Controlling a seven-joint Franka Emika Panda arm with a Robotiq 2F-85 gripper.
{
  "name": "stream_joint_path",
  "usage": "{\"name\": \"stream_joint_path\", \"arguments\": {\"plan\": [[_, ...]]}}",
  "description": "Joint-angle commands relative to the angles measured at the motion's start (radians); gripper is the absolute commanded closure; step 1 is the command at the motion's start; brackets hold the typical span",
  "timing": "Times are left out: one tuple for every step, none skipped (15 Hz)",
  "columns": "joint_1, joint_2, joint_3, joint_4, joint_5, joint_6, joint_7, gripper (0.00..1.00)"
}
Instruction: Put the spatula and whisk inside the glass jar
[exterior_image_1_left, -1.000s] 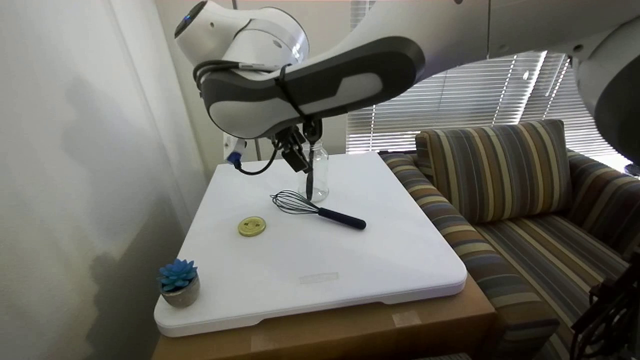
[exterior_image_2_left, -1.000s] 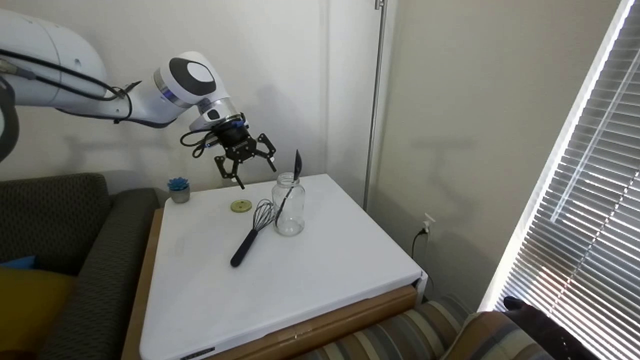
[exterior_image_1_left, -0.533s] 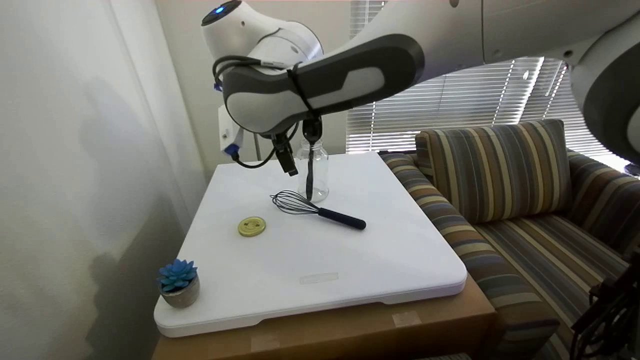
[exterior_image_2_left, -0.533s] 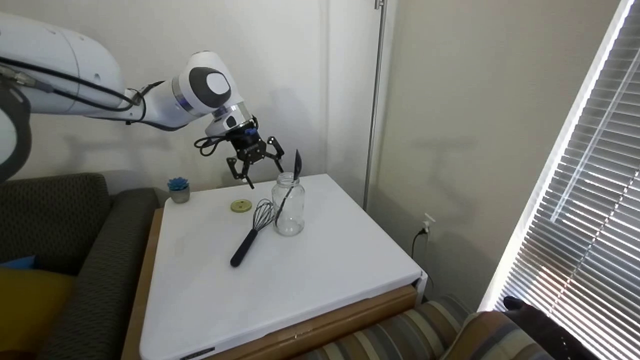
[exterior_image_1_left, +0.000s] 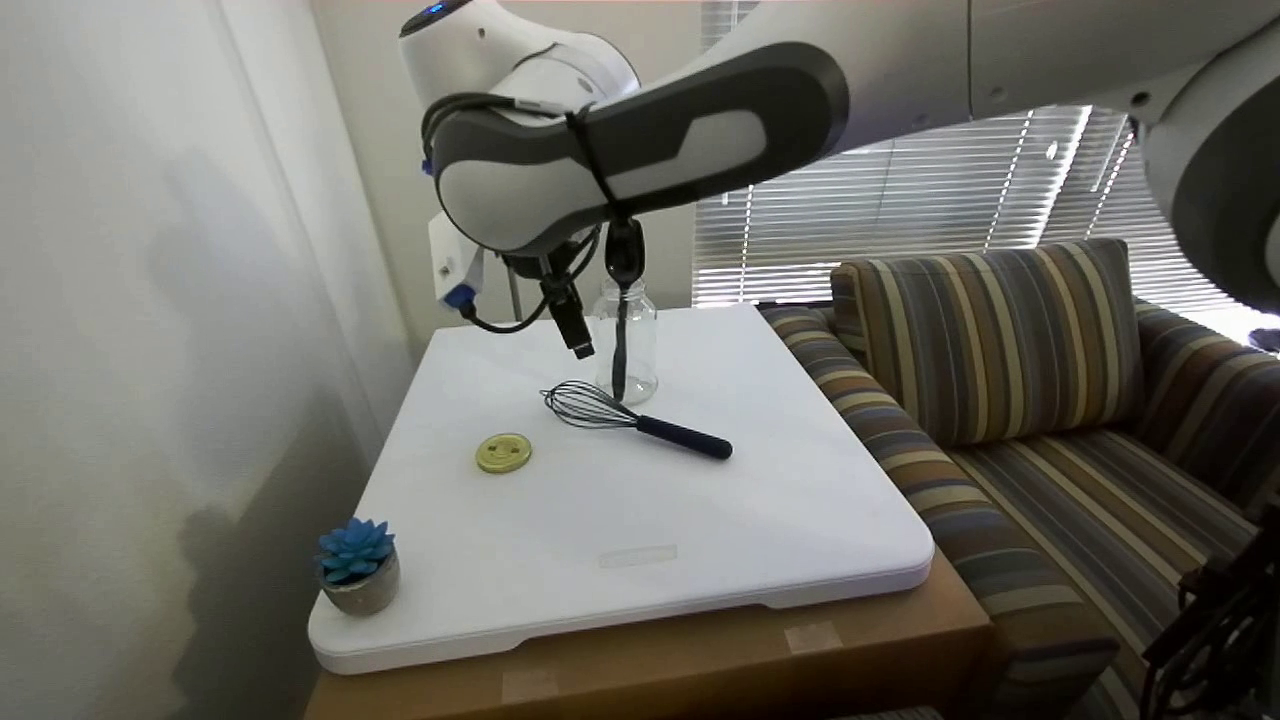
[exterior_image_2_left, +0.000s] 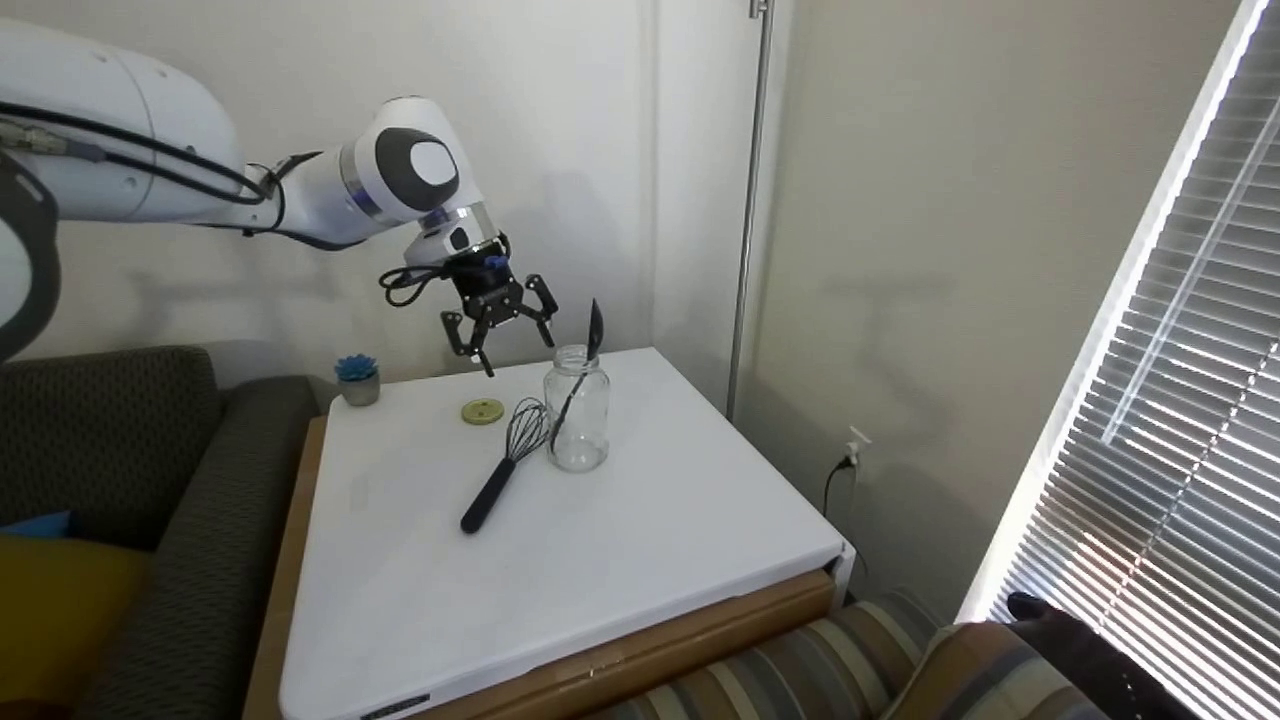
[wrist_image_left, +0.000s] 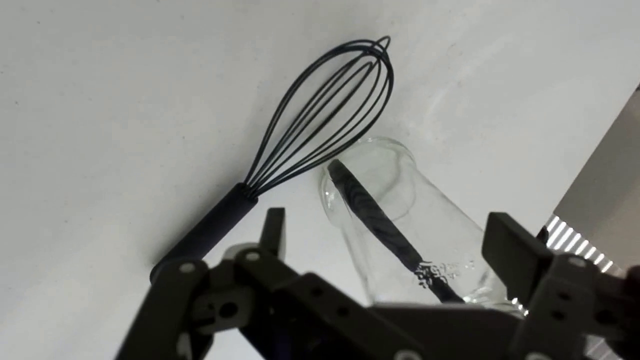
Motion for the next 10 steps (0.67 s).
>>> {"name": "stream_joint_path", "arguments": {"plan": [[-0.044, -0.023, 0.061, 0.001, 0.082, -0.026, -0.096, 0.00], [-0.055, -0.023, 0.074, 0.003, 0.102, -0.020, -0.115, 0.00], [-0.067, -0.021, 0.085, 0.003, 0.120, -0.010, -0.122, 0.00], [-0.075, -0.018, 0.091, 0.003, 0.134, -0.010, -0.121, 0.00], [-0.079, -0.014, 0.094, 0.002, 0.144, -0.007, -0.119, 0.00], [-0.077, -0.007, 0.090, 0.002, 0.145, -0.004, -0.100, 0.00], [-0.077, -0.003, 0.091, 0.001, 0.148, 0.000, -0.098, 0.00], [-0.071, 0.005, 0.090, 0.000, 0.151, 0.017, -0.082, 0.00], [-0.066, 0.010, 0.092, -0.001, 0.155, 0.026, -0.070, 0.00], [-0.057, 0.018, 0.091, -0.001, 0.156, 0.040, -0.052, 0.00]]}}
